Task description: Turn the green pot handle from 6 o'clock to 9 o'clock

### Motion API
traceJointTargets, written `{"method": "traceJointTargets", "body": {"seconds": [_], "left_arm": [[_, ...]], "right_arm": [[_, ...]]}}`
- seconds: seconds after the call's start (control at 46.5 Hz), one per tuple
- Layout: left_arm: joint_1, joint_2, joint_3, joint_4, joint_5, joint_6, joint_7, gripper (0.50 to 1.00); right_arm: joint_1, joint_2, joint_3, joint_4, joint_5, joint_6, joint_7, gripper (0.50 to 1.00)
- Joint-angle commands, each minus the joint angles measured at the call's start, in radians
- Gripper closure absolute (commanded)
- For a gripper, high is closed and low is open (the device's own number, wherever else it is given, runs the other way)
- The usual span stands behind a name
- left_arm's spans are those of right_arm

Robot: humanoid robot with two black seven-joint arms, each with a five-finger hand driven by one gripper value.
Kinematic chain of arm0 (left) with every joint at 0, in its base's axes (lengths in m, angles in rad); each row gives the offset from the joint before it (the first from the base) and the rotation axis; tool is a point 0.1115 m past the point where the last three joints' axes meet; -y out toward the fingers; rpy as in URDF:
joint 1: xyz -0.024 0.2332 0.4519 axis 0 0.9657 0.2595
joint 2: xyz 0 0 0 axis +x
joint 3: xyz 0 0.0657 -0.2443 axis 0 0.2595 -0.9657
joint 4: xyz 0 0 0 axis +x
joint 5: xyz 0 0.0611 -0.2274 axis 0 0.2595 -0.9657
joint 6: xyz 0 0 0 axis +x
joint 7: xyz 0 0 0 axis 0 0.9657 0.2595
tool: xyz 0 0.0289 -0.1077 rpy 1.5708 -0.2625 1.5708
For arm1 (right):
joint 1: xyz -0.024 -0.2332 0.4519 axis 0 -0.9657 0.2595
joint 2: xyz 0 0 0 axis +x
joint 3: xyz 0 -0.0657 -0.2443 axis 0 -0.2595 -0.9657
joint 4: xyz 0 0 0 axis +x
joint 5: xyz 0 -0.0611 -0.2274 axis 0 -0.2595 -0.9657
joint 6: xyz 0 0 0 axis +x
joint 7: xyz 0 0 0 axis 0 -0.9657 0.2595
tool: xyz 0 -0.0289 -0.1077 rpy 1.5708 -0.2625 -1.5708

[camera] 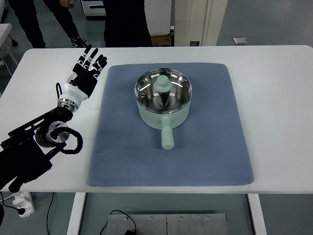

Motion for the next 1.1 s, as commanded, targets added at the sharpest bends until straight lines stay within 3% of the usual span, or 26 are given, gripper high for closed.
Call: {"method": "traceJointTargets", "body": {"seconds": [0.0, 0.56, 1.076], "left_arm": [[0.001, 0.002, 0.000, 0.001, 0.001, -0.001, 0.000, 0.500], [-0.004, 0.006, -0.012, 0.001, 0.004, -0.007, -0.003, 0.500], [-0.011, 0.046, -0.134, -0.014, 0.170, -0.085, -0.003, 0.500]], "right_arm": [[0.000, 0.000, 0.000, 0.000, 0.000, 0.000, 0.000, 0.500], [0.000, 0.000, 0.000, 0.000, 0.000, 0.000, 0.000, 0.500], [0.000, 0.000, 0.000, 0.000, 0.000, 0.000, 0.000, 0.500]]}}
